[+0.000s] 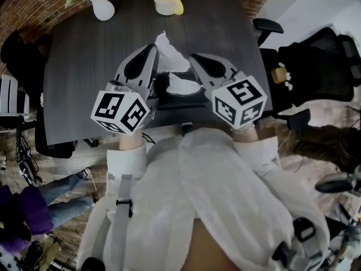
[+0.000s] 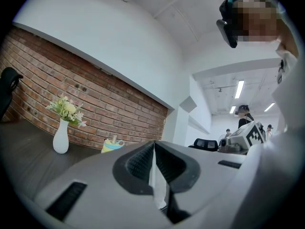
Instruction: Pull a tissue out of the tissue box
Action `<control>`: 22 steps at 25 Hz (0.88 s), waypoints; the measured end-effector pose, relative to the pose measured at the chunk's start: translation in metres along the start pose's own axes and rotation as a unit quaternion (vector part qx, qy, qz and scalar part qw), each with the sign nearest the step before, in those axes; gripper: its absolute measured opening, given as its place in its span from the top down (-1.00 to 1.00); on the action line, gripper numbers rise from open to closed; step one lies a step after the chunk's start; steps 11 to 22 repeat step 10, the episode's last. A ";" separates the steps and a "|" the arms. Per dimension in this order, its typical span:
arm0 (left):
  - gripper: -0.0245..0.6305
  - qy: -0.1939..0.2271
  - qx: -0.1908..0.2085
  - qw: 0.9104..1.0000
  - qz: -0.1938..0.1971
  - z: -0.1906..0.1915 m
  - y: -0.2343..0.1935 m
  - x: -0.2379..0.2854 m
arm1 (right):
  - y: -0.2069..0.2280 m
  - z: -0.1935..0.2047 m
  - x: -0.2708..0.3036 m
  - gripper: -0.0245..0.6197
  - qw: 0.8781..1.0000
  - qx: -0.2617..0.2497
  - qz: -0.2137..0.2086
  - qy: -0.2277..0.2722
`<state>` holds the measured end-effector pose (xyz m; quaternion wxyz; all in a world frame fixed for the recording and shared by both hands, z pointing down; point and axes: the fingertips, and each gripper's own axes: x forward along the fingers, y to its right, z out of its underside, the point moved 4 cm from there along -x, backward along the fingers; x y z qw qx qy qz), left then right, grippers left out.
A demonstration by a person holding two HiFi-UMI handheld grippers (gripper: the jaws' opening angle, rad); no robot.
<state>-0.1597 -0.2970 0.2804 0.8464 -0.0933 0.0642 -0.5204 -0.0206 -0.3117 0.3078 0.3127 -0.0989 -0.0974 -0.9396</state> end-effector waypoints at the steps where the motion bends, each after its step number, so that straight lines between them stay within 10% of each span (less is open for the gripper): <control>1: 0.91 0.000 0.000 1.000 0.000 0.000 0.000 0.000 | -0.001 0.001 0.000 0.91 1.000 0.000 -0.001 0.000; 22: 0.91 -0.002 -0.004 1.000 0.004 -0.001 -0.003 -0.002 | -0.003 0.004 0.003 0.92 1.000 0.003 0.000 -0.011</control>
